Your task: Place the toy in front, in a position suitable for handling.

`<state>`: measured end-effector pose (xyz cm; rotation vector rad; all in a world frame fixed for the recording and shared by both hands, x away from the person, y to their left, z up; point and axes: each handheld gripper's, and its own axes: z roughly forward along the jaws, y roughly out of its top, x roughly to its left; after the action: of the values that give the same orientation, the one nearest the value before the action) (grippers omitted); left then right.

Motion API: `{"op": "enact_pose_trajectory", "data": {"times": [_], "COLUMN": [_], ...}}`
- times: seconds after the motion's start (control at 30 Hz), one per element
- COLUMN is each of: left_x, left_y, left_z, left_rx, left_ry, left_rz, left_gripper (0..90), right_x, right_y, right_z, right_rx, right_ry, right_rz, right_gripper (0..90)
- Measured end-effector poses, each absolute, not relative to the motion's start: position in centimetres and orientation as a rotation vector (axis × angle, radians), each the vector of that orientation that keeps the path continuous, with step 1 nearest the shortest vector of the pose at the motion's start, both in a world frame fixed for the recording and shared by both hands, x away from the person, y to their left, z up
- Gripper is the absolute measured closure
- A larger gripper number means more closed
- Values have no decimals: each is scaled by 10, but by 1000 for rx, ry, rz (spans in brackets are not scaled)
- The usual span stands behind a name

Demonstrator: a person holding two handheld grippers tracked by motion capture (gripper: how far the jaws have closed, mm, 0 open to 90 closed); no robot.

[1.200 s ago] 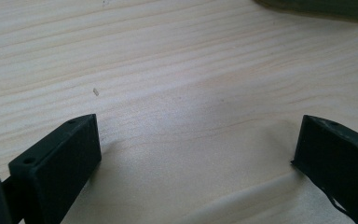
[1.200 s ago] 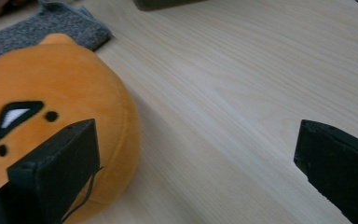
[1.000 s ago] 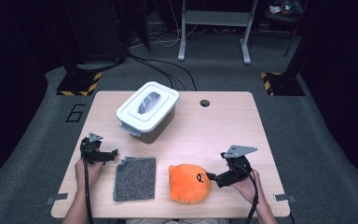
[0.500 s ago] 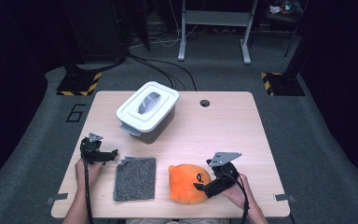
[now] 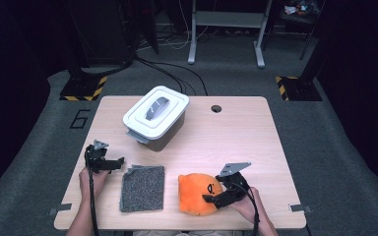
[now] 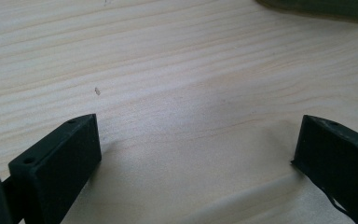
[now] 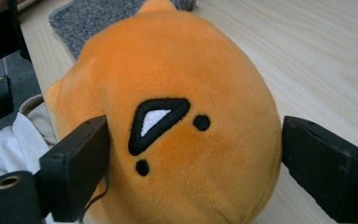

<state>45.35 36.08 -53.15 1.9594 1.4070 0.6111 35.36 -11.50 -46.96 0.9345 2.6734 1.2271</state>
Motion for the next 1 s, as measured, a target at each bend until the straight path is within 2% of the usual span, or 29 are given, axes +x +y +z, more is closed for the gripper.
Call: {"op": "enact_pose_trajectory", "data": {"times": [0.1,0.13,0.17,0.2,0.37,0.77,1.0], "left_x": [454,454,454,454,454,454,455], "left_y": [361,361,361,361,361,359,359], "left_z": [-531,-531,-531,-531,-531,-531,-531], "left_rx": [1960,1959,1959,1958,1959,1952,1953], "left_ry": [1408,1410,1410,1411,1410,1423,1426], "left_rz": [615,616,616,615,616,629,627], "left_gripper": [0,0,0,0,1,2,2], "right_x": [353,353,353,353,349,346,349], "right_y": [-114,-116,-116,-117,-119,-121,-124], "right_z": [-473,-474,-474,-475,-477,-469,-463], "right_rx": [953,975,975,996,986,912,927], "right_ry": [2672,2667,2667,2654,2609,2613,2572], "right_rz": [1211,1212,1212,1208,1245,1320,1339], "right_gripper": [154,211,211,274,405,518,534]}}
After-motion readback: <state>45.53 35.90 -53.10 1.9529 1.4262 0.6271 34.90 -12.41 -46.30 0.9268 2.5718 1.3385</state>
